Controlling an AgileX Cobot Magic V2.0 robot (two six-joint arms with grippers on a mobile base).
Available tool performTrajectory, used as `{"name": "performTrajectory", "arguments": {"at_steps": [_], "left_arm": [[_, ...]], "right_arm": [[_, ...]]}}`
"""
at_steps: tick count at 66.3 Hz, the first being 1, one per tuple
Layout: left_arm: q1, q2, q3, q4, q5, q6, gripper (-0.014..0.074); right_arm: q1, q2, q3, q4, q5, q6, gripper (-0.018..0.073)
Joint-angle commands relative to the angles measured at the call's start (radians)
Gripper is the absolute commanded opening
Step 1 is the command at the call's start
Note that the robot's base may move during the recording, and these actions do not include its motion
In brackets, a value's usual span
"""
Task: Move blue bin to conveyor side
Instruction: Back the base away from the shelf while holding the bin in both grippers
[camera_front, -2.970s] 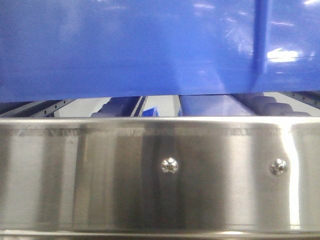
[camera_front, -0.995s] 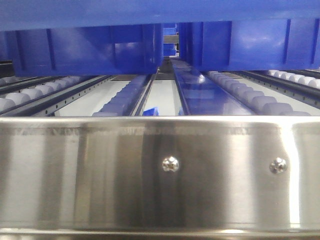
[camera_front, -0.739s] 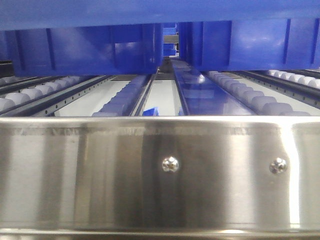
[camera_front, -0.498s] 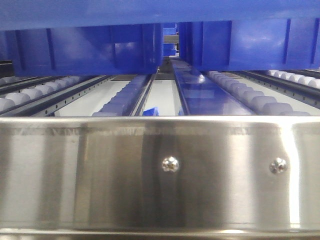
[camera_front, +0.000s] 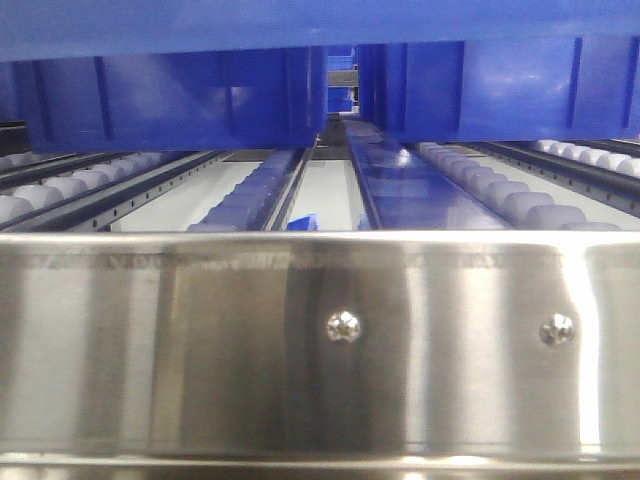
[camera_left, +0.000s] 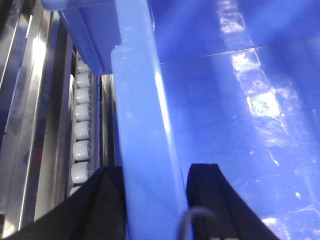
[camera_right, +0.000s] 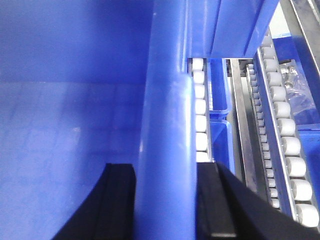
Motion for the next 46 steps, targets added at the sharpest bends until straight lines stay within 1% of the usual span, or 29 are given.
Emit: {"name": "performTrajectory", "arguments": {"at_steps": [1,29,46], "left_arm": [[-0.011,-0.026,-0.015,-0.021,-0.075,0.016,-0.0019],[-0.011,-0.026,-0.015,-0.021,-0.075,0.016,-0.0019],[-0.011,-0.026,-0.015,-0.021,-0.075,0.016,-0.0019]], "right_arm": [[0.004,-0.024,-0.014,0.008,-0.114,-0.009,-0.0081],[0.004,-0.024,-0.014,0.008,-0.118,-0.009,-0.0081],[0.004,-0.024,-0.014,0.008,-0.147,-0.009,-0.0081]]}}
